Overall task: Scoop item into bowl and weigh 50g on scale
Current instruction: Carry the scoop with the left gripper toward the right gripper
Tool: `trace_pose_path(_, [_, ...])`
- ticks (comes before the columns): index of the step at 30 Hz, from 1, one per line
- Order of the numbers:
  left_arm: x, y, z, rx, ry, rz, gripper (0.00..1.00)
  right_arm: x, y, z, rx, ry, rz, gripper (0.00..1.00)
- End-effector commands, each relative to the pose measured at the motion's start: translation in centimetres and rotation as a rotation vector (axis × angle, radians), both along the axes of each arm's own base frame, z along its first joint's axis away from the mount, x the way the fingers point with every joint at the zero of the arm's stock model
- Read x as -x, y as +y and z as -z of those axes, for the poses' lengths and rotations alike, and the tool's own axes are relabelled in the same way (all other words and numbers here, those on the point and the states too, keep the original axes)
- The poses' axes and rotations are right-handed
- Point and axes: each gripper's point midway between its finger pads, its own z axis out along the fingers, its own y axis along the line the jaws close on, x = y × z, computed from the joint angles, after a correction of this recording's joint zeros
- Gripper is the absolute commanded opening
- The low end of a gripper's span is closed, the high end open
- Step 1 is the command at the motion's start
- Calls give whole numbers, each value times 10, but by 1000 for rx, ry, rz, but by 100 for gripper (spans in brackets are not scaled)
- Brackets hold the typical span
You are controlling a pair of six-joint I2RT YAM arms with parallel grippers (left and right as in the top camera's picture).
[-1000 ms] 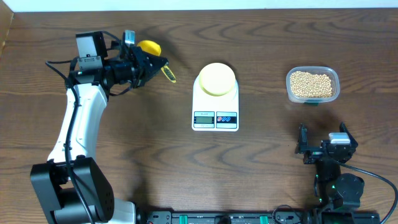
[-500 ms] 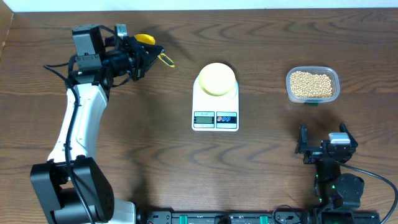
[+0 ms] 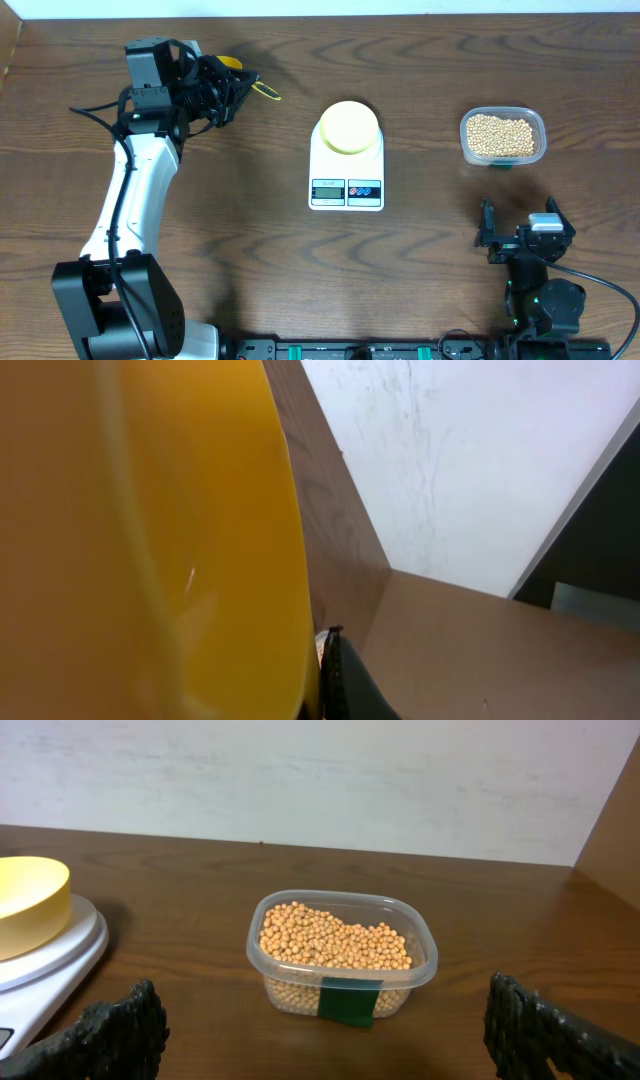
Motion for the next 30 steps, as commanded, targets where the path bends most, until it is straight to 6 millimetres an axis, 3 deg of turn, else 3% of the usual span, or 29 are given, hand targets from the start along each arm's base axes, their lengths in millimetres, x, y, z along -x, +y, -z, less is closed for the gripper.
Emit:
trace_pose_path(1, [-3, -1, -19, -50, -90, 26, 7, 0, -1, 0, 10, -1, 5, 99])
trace_pose_path(8, [3, -24, -19, -109, -157, 129, 7, 0, -2, 0, 10, -3, 8, 99])
trace_pose_path(13, [13, -54, -20, -112, -184, 224, 7, 0, 2, -2, 7, -8, -17, 99])
trace_pose_path(16, [18, -72, -20, -127, -208, 276, 7, 0, 11, -8, -145, -30, -58, 99])
trace_pose_path(22, [31, -106, -22, -116, -221, 356, 7, 3, 34, -37, -345, -121, -202, 99])
trace_pose_path(26, [43, -137, -26, -109, -253, 426, 7, 15, 63, -65, -320, -212, -394, 99])
trace_pose_path(30, [53, -172, -41, -95, -349, 499, 7, 23, 64, -92, -390, -292, -427, 99])
